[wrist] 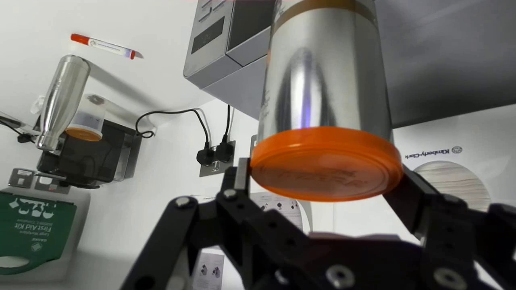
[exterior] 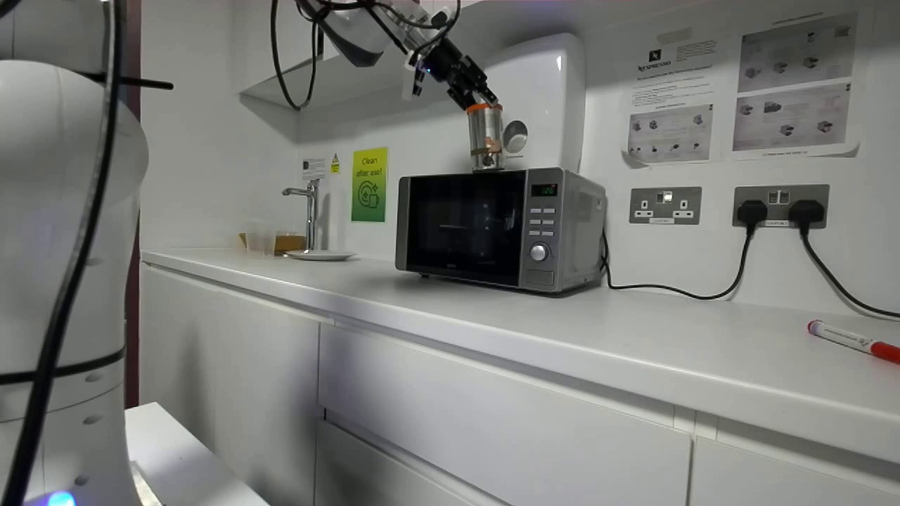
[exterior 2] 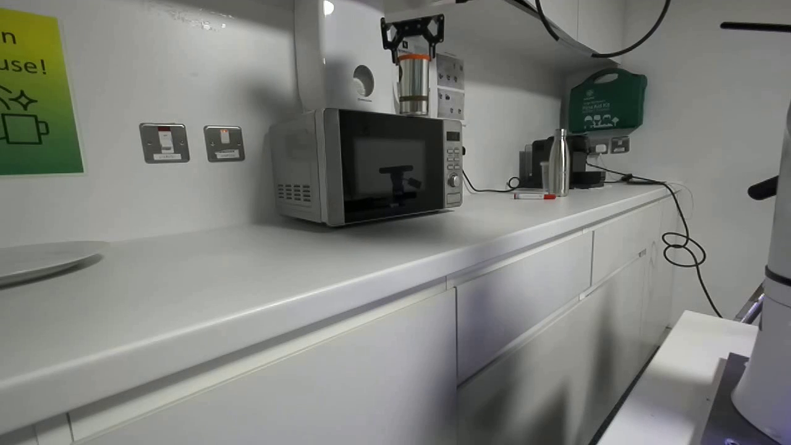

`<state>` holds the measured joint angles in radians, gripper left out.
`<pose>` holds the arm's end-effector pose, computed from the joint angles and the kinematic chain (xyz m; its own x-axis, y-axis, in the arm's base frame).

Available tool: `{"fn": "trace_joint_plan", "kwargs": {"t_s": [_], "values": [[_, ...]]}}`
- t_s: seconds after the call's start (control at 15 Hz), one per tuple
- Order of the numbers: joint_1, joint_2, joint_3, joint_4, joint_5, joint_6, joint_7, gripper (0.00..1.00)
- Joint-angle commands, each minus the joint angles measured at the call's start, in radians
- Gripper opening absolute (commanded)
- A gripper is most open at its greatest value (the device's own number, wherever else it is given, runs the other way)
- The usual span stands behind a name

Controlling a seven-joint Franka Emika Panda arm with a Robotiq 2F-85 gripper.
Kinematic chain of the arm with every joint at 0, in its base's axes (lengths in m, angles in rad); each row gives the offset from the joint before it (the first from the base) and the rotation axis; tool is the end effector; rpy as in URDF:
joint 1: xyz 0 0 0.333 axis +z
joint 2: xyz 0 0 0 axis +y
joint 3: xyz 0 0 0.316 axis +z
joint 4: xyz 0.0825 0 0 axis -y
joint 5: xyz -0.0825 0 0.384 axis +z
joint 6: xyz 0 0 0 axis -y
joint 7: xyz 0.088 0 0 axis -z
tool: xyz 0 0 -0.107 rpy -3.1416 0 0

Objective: Place the silver jar on the microwave

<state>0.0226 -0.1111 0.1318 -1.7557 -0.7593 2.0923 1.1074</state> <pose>0.5607 0.0576 0.6651 0.5135 -0.4109 0.7534 -0.6691 -0.7414 0.0516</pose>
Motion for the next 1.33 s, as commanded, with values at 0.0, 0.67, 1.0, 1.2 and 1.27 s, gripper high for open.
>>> {"fn": "trace_joint_plan", "kwargs": {"t_s": [0.0,0.67,1.0,1.2,1.27], "values": [[0.004,0.056,-0.004,0.063,-0.048,0.000,0.047,0.60],[0.018,0.127,-0.021,0.122,-0.113,-0.010,0.074,0.60],[0.027,0.148,-0.023,0.135,-0.156,-0.015,0.093,0.60],[0.030,0.152,-0.024,0.136,-0.166,-0.017,0.098,0.60],[0.030,0.154,-0.024,0.136,-0.166,-0.017,0.097,0.60]]}}
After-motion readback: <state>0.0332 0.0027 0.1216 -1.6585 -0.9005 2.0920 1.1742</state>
